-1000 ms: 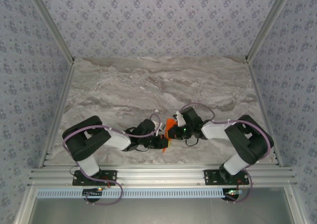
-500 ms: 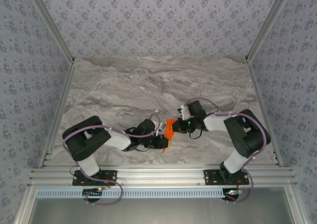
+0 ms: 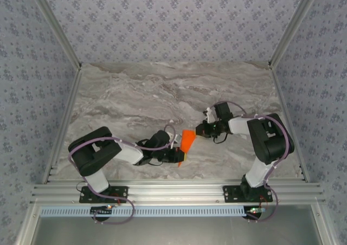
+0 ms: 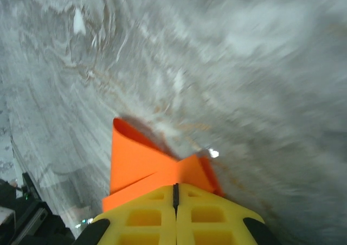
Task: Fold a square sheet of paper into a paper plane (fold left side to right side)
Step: Perform the fifth fold on the wing at the bottom-center of the table.
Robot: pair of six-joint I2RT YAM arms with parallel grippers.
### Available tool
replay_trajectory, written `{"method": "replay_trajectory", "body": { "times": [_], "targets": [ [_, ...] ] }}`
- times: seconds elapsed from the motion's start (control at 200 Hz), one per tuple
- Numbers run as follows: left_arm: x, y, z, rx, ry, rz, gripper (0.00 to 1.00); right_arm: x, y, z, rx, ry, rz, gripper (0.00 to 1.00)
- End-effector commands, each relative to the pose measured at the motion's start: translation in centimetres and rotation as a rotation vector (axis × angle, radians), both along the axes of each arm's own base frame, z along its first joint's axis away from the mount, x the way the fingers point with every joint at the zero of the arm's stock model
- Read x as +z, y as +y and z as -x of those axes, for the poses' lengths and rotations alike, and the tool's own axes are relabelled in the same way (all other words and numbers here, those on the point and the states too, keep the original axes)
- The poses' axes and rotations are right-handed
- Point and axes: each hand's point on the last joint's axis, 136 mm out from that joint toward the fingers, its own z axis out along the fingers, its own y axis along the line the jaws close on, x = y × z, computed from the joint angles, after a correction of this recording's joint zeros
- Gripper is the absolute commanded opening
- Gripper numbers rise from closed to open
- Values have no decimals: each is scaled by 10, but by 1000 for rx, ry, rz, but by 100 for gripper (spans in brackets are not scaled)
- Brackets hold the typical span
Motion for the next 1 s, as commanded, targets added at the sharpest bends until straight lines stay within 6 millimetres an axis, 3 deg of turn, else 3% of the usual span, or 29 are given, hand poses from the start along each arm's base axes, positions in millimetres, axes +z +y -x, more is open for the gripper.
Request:
{"method": "replay_trajectory", "body": {
  "times": [0.0, 0.185, 0.375, 0.505, 0.71, 0.874, 0.994],
  "targets": [
    [-36, 29, 20, -6, 72, -153, 0, -15, -32, -21, -73, -16, 116, 4],
    [-33, 26, 19, -10, 66, -142, 0, -14, -48, -42, -117, -11, 98, 4],
    [-22, 20, 14, -5, 42, -115, 0, 24, -49, -39, -129, -87, 72, 4],
    [-16, 18, 12, -5, 28, -105, 0, 49, -26, -10, -78, -122, -13, 5],
    [-8, 17, 10, -8, 10, -98, 0, 51, 26, 33, 10, -101, -115, 5],
    [-5, 15, 8, -11, 5, -93, 0, 48, 51, 43, 61, -123, -102, 7],
    [-3, 14, 8, -11, 0, -88, 0, 32, 56, 43, 70, -84, -63, 7]
  ]
}}
